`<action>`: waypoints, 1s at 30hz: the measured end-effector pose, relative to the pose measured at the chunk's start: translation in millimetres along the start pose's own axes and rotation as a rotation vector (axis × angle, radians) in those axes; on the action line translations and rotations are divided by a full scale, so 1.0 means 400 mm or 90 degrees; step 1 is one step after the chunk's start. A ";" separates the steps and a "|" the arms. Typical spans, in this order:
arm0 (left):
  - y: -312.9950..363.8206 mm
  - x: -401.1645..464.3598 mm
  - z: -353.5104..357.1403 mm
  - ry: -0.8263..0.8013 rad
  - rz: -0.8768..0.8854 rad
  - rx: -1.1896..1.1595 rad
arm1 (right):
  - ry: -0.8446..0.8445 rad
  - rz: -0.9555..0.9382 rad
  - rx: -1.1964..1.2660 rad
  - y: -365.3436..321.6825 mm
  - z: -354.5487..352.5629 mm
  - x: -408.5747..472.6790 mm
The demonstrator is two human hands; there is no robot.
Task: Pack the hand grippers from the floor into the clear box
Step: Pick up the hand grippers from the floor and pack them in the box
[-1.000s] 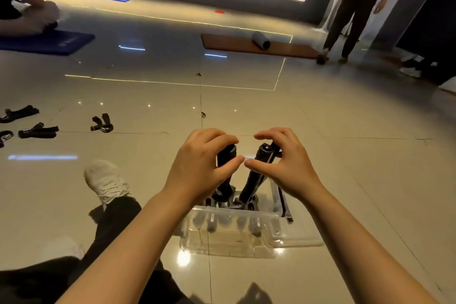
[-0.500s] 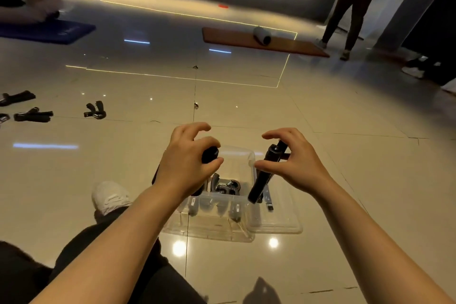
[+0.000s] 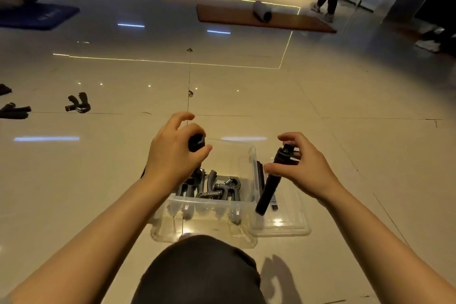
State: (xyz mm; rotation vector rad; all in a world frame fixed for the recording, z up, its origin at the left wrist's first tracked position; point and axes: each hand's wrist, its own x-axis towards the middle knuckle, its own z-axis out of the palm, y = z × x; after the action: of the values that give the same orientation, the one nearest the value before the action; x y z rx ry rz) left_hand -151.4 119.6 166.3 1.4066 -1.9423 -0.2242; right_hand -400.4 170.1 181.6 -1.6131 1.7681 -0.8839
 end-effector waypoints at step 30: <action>-0.366 -0.109 0.424 -0.028 -0.076 0.083 | -0.628 -0.530 -0.556 0.391 0.451 0.373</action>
State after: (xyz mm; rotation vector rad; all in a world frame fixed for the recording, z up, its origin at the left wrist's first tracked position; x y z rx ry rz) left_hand -141.6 56.8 -52.8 1.6177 -1.9399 -0.1892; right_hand -368.6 13.4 -50.0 -2.7208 0.7104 0.5360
